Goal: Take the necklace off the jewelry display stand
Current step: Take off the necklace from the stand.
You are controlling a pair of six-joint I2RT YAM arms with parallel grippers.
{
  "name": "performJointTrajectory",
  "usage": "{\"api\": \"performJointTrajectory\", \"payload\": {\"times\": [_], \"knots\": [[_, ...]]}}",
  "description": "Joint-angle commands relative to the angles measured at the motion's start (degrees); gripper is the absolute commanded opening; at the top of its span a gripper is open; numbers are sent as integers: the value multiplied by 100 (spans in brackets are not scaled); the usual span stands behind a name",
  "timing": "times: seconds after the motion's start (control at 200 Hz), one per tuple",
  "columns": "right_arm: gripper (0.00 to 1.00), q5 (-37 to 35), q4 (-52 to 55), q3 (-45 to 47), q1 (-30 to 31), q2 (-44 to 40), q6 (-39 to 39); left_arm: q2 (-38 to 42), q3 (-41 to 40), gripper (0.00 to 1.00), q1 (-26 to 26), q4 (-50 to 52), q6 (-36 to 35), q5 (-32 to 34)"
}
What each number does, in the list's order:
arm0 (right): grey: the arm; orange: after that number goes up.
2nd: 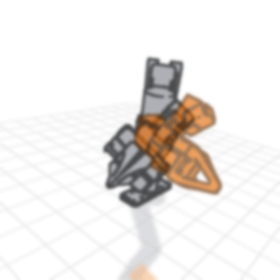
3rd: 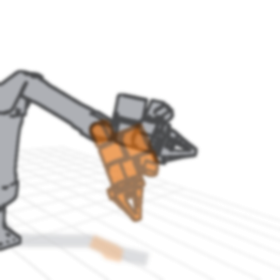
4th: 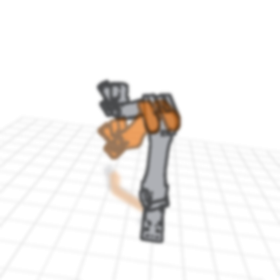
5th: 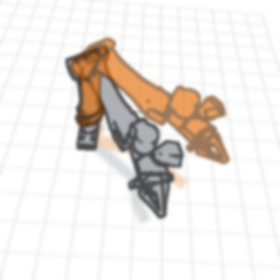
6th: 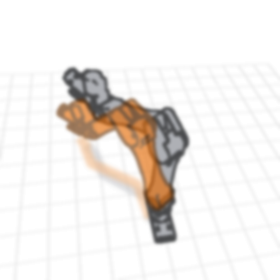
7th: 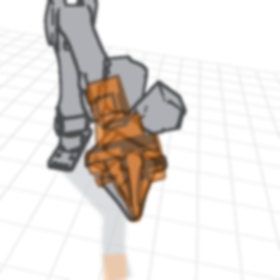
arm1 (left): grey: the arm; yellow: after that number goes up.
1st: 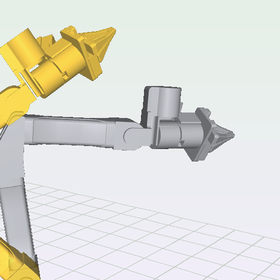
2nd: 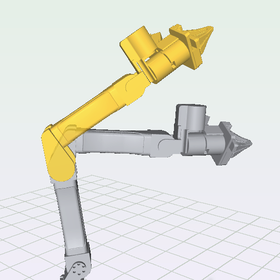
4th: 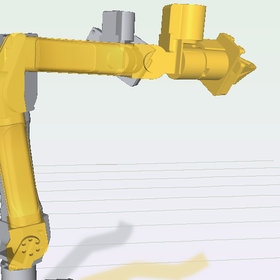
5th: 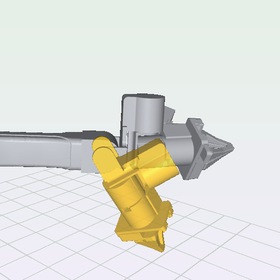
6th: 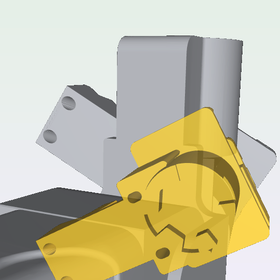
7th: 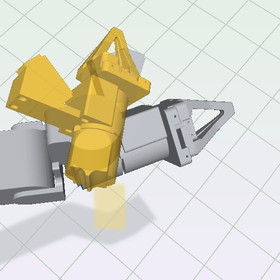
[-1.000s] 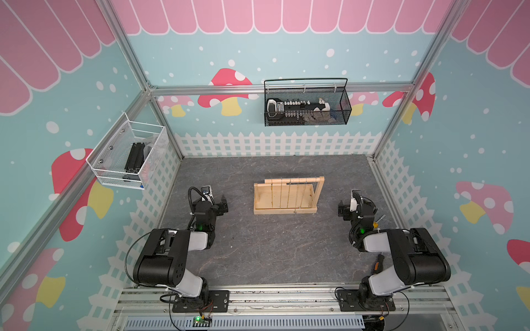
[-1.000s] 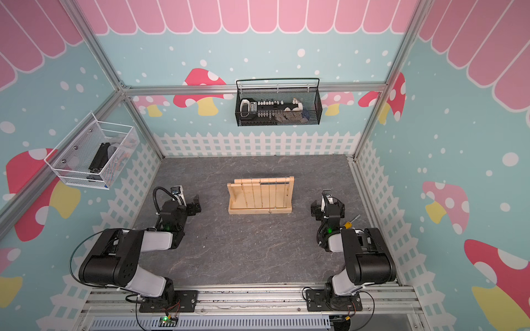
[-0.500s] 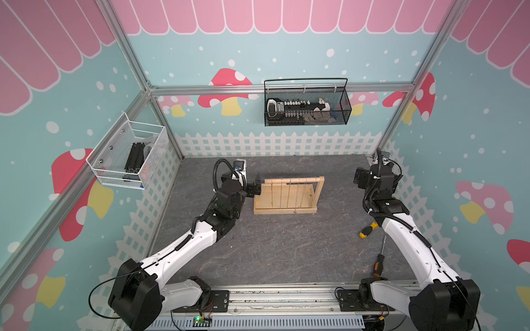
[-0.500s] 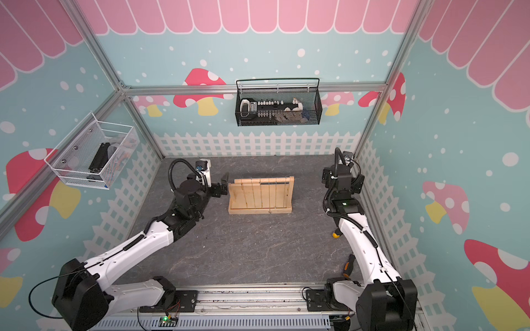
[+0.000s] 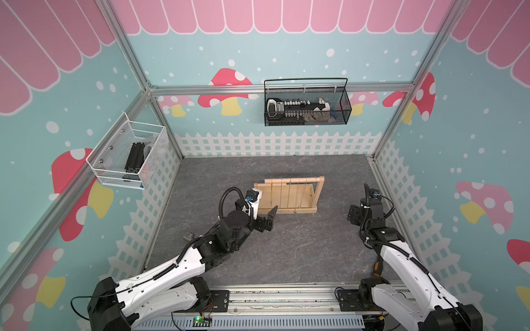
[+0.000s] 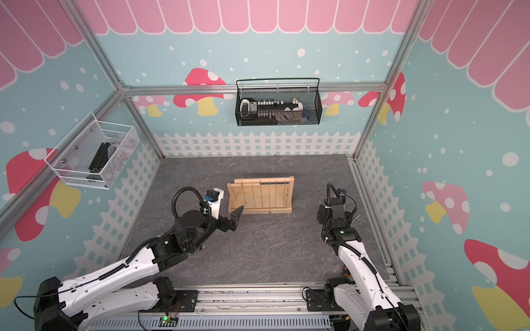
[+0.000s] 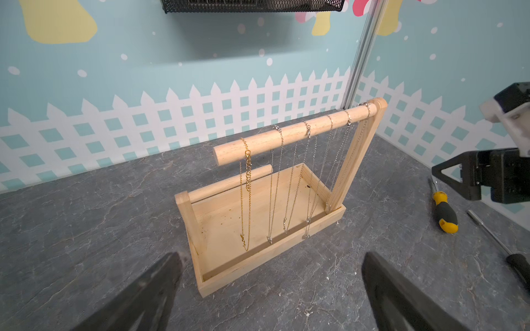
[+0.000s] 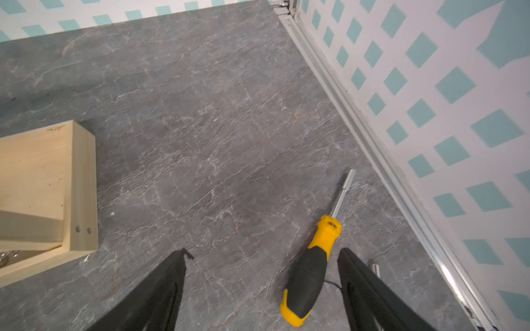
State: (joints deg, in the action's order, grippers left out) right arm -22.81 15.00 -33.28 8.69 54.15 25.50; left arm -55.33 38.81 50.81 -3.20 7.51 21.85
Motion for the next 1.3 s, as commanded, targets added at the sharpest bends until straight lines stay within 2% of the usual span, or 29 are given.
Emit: {"api": "performJointTrajectory", "payload": {"times": [0.0, 0.02, 0.105, 0.21, 0.37, 0.53, 0.72, 0.855, 1.001, 1.296], "knots": [[94, -31, -642, 79, 326, -171, 333, -114, -13, 98, 17, -320, 61, 32], [98, -90, -704, 96, 435, -195, 327, -195, -13, 97, 16, -421, -19, 30], [99, -535, -913, 233, 829, -295, 267, -581, 1, 94, 13, -873, -233, 210], [99, -752, -1224, 572, 1098, -521, 184, -1155, 188, 88, 4, -1116, -354, 721], [99, -718, -1450, 1042, 1244, -853, 198, -1790, 346, 85, -53, -1684, -476, 1024], [98, -273, -1711, 1101, 1249, -732, 261, -2238, 536, 76, -219, -2080, -525, 1305], [98, 92, -1714, 922, 1249, -264, 395, -2359, 452, 70, -574, -2615, -226, 977], [98, 131, -1674, 912, 1248, -339, 430, -2477, 539, 65, -719, -2674, -171, 728], [98, 85, -1698, 1009, 1249, -587, 443, -2568, 589, 50, -739, -2738, -189, 471], [98, 85, -1678, 984, 1249, -537, 439, -2714, 592, 51, -748, -2810, -32, 51]]}}
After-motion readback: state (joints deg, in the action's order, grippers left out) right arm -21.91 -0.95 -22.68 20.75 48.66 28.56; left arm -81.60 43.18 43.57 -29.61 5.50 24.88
